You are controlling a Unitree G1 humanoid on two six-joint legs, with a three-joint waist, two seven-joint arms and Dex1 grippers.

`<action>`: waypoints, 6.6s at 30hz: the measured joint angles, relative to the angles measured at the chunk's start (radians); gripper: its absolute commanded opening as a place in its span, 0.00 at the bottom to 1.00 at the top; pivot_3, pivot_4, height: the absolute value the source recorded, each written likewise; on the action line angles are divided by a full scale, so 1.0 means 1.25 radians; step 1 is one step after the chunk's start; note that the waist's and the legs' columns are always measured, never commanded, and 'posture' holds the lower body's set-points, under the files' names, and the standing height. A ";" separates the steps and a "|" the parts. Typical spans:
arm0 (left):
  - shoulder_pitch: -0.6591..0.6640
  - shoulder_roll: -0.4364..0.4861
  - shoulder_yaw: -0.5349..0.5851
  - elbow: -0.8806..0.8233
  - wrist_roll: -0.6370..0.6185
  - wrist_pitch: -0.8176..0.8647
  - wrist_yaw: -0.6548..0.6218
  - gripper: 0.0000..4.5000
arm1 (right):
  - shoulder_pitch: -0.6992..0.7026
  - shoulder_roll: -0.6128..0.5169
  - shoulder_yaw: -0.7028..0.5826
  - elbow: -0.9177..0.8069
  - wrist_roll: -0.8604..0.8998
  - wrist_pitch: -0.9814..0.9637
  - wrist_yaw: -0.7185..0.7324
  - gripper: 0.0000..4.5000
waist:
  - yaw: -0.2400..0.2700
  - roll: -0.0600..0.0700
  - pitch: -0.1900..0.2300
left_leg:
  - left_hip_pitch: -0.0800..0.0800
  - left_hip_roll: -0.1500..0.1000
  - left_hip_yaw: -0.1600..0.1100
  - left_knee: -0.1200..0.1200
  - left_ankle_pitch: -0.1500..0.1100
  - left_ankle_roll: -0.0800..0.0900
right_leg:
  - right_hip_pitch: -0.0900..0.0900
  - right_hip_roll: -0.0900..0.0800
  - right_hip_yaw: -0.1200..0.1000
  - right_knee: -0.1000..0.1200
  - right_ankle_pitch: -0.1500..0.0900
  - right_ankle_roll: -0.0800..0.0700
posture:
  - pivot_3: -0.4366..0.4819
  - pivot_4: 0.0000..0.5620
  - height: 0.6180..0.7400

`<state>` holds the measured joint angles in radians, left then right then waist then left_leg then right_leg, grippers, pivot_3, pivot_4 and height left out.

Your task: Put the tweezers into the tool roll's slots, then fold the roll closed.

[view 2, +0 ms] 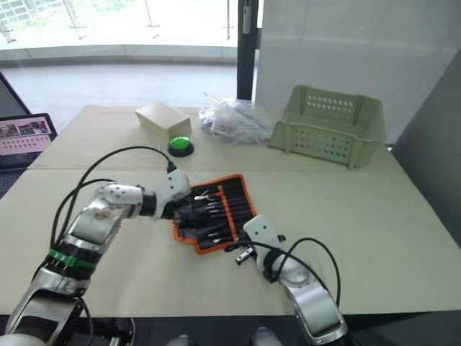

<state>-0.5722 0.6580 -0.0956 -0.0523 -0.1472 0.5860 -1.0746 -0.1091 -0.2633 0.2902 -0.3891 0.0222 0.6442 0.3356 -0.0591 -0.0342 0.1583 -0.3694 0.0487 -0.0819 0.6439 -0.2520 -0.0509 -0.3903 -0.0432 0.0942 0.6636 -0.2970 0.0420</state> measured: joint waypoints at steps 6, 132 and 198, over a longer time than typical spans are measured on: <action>0.289 0.025 0.257 -0.119 -0.048 0.004 0.116 0.99 | -0.015 -0.005 0.001 0.013 0.001 -0.001 0.022 0.00 | -0.010 0.000 0.000 | 0.000 0.001 0.001 -0.001 0.000 0.000 | -0.001 0.000 0.001 0.000 0.000 0.000 | 0.48 0.27 0.78; -0.023 0.058 -0.197 0.012 -0.008 -0.048 -0.033 0.00 | -0.013 -0.016 -0.021 0.017 0.000 -0.020 0.027 0.00 | 0.013 0.003 0.000 | -0.002 -0.001 0.000 -0.002 0.000 -0.001 | -0.001 -0.001 0.001 -0.006 0.000 0.002 | 0.48 0.27 0.78; 0.679 -0.014 0.520 -0.266 -0.244 -0.146 0.025 1.00 | -0.037 -0.072 -0.029 -0.126 0.062 -0.106 0.147 0.48 | 0.006 0.005 0.006 | -0.003 -0.001 0.000 0.000 0.000 -0.001 | -0.003 -0.001 0.002 -0.001 0.000 0.000 | 0.48 0.27 0.78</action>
<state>0.2766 0.6402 0.5540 -0.3853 -0.4520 0.4040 -1.0439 -0.1555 -0.3536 0.2535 -0.5463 0.1000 0.5117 0.5196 -0.0521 -0.0283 0.1659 -0.3731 0.0478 -0.0815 0.6438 -0.2516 -0.0519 -0.3935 -0.0449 0.0961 0.6626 -0.2976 0.0422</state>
